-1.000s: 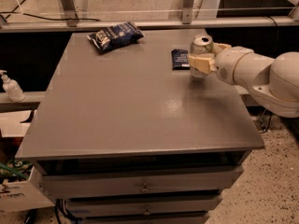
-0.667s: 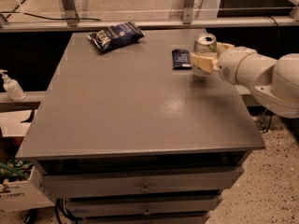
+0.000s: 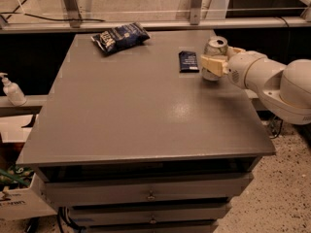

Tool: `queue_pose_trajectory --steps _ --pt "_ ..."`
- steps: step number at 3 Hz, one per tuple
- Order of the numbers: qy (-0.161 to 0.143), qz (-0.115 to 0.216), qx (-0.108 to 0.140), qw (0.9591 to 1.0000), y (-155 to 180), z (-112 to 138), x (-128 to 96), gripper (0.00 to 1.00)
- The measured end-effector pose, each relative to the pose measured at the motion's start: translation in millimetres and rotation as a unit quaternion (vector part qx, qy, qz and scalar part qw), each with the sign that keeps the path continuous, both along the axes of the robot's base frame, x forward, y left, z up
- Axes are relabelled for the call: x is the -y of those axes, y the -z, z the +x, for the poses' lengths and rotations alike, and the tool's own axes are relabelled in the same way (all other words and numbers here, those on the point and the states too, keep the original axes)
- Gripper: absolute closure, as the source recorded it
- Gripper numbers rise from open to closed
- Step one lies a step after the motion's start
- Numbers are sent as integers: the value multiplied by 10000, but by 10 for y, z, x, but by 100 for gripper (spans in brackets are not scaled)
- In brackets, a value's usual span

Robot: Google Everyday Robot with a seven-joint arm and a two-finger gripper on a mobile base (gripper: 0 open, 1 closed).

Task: Move 7up can near rxbar blueberry

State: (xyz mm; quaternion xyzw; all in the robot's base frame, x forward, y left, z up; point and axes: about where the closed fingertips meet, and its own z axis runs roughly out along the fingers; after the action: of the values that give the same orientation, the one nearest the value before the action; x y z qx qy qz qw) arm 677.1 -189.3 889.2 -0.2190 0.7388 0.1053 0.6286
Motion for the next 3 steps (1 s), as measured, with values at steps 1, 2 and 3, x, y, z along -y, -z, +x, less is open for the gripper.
queue_pose_trajectory --steps 1,2,3 --pt "47 41 -134 9999 71 13 -14 83" --pt "74 79 -265 9996 155 18 -44 59" --pt "77 77 -336 9994 199 21 -78 36"
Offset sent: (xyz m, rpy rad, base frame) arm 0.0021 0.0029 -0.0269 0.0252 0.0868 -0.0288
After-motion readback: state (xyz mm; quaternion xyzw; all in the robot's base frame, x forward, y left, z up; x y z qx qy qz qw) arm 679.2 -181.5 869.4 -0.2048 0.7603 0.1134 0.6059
